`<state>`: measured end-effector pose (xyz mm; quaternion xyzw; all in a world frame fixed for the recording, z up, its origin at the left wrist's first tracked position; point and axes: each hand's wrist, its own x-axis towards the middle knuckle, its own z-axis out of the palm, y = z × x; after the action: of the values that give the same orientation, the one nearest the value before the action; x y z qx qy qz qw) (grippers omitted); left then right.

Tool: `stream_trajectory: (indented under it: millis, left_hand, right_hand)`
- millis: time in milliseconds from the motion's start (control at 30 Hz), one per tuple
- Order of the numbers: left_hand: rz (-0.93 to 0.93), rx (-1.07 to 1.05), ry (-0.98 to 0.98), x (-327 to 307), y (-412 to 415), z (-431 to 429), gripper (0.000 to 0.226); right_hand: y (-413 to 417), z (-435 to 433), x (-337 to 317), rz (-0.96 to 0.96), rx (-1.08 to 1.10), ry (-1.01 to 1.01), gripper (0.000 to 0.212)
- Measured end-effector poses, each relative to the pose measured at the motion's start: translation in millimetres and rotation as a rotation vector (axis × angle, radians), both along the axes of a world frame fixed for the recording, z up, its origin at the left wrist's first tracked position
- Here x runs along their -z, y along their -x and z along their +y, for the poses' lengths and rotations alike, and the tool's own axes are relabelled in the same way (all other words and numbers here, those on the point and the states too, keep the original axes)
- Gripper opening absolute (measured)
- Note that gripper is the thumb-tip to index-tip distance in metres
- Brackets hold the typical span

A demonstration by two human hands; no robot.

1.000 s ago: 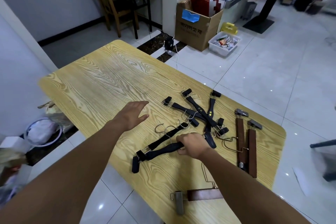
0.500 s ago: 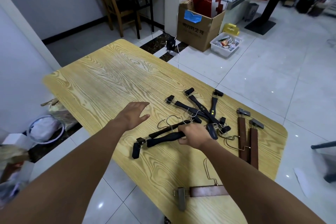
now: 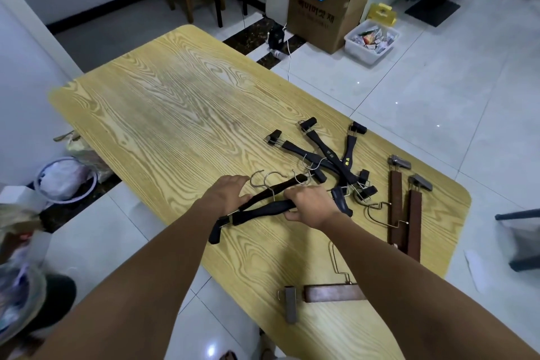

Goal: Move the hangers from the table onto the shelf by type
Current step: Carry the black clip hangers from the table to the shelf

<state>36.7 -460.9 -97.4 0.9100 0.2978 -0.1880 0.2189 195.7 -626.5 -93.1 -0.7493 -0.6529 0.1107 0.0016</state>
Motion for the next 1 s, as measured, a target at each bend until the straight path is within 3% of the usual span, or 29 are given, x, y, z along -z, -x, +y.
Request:
stream_trajectory:
  millis: [367, 533, 1000]
  left_hand:
    - [0.101, -0.053, 0.092, 18.2, -23.0, -7.8, 0.053]
    - [-0.012, -0.164, 0.215, 19.4, -31.9, -13.2, 0.029]
    - [-0.139, -0.187, 0.15, -15.4, -23.9, -2.7, 0.024]
  right_hand:
    - [-2.4, 0.5, 12.1, 0.007, 0.009, 0.028, 0.024]
    - [-1.8, -0.4, 11.8, 0.024, 0.027, 0.014, 0.023]
    - [16.1, 4.9, -16.5, 0.036, 0.113, -0.051, 0.027]
